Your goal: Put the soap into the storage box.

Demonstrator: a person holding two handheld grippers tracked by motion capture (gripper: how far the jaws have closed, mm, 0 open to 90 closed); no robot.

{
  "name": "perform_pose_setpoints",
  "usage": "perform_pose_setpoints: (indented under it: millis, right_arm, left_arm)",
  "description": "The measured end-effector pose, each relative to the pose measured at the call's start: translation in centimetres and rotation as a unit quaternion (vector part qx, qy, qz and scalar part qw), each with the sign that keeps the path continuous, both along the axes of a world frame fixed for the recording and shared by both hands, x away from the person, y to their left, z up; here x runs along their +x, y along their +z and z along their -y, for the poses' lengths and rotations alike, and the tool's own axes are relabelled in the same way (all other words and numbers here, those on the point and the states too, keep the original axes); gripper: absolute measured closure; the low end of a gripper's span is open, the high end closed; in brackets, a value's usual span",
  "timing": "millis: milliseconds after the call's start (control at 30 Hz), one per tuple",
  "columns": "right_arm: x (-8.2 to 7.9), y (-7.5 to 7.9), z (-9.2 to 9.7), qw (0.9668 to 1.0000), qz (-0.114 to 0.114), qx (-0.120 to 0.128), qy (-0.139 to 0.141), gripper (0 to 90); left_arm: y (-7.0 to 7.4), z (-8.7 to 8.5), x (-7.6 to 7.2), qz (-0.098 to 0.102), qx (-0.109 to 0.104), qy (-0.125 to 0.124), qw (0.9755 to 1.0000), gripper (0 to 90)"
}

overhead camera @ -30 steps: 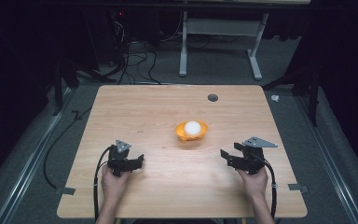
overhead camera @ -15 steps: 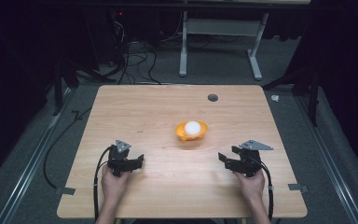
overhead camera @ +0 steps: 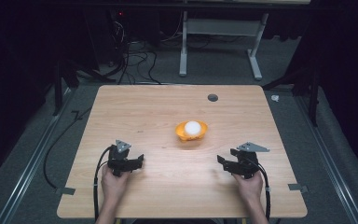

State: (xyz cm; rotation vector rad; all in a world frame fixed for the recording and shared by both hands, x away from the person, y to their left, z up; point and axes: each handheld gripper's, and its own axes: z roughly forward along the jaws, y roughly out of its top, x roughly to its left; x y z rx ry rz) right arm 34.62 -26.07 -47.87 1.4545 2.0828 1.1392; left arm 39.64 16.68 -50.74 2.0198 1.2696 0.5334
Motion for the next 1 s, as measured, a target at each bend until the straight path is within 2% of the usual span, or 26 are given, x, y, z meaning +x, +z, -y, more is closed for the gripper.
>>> perform_pose_setpoints:
  millis: [233, 467, 1000]
  right_arm:
    - [0.1, -0.5, -0.2, 1.0000, -0.005, -0.001, 0.000, 32.0]
    - [0.3, -1.0, -0.5, 0.9997, -0.002, -0.024, -0.001, 31.7]
    - [0.6, -1.7, -0.9, 0.9988, -0.008, -0.048, -0.005, 30.5]
  left_arm:
    - [0.0, 0.0, 0.0, 0.000, 0.000, 0.000, 1.0000, 19.0]
    - [0.0, 0.0, 0.0, 0.000, 0.000, 0.000, 1.0000, 19.0]
    - [0.0, 0.0, 0.0, 0.000, 0.000, 0.000, 1.0000, 19.0]
